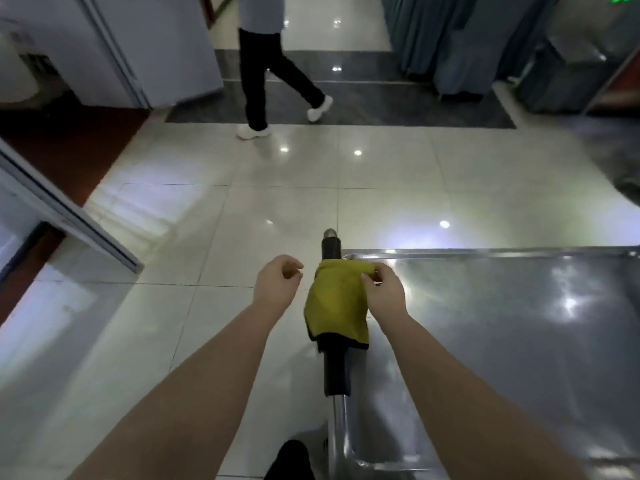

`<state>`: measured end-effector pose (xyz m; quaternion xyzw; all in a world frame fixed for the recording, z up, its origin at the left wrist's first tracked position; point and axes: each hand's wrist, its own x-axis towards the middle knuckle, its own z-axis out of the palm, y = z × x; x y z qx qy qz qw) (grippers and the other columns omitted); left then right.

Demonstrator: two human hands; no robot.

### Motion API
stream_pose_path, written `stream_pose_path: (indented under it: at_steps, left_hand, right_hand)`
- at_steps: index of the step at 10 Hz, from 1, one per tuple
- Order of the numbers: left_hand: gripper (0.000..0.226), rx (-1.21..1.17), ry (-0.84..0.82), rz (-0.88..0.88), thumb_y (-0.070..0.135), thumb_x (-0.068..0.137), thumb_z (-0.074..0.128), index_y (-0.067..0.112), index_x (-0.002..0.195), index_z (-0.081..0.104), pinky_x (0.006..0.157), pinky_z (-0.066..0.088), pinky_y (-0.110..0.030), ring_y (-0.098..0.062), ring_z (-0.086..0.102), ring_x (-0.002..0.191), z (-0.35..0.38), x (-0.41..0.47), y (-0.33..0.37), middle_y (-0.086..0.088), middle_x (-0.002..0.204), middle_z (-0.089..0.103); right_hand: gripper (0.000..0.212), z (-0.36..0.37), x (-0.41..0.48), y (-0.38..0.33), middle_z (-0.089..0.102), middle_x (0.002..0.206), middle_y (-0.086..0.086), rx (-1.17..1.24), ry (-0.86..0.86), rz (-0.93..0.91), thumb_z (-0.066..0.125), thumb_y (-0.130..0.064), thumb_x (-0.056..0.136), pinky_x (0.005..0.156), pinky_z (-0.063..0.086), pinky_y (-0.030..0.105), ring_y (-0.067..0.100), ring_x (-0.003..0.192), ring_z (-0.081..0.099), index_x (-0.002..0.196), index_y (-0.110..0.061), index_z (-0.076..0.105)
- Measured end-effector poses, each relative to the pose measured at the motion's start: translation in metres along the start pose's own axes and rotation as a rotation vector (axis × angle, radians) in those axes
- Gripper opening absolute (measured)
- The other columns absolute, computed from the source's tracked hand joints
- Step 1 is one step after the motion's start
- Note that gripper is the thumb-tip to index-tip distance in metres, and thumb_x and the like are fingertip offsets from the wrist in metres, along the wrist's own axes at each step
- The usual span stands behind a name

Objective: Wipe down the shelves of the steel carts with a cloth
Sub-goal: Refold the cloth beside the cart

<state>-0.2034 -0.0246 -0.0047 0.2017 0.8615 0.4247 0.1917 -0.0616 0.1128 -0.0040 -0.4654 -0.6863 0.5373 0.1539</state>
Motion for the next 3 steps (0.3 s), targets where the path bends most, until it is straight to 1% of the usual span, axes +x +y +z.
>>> stream_pose_path:
  at_steps: [1, 2, 3]
  left_hand:
    - [0.017, -0.001, -0.081, 0.088, 0.013, 0.086, 0.068, 0.029, 0.089, 0.062, 0.08, 0.052, -0.029, -0.011, 0.063, 0.088, 0.0, 0.011, 0.003, 0.007, 0.093, 0.066]
    - [0.015, 0.081, -0.214, 0.168, 0.018, 0.09, 0.063, 0.033, 0.089, 0.062, 0.079, 0.054, -0.031, -0.006, 0.063, 0.087, 0.006, 0.015, 0.012, 0.013, 0.096, 0.065]
    - [0.013, 0.237, -0.217, 0.296, 0.023, 0.091, 0.06, 0.035, 0.097, 0.063, 0.087, 0.051, -0.034, -0.009, 0.061, 0.096, 0.008, 0.013, 0.034, 0.014, 0.105, 0.065]
  right_hand:
    - [0.048, 0.008, -0.001, 0.005, 0.05, 0.136, 0.004, -0.116, 0.074, 0.033, 0.058, -0.021, 0.095, 0.101, 0.044, 0.04, 0.024, 0.123, 0.048, 0.141, -0.022, 0.044]
    - [0.044, 0.013, -0.007, 0.002, 0.044, 0.14, 0.003, -0.272, 0.071, -0.106, 0.058, -0.022, 0.094, 0.104, 0.032, 0.032, 0.024, 0.13, 0.036, 0.137, -0.025, 0.049]
    - [0.036, 0.005, -0.01, -0.009, 0.051, 0.134, 0.001, -0.377, -0.058, -0.225, 0.06, -0.02, 0.092, 0.099, 0.033, 0.026, 0.022, 0.126, 0.042, 0.127, -0.024, 0.058]
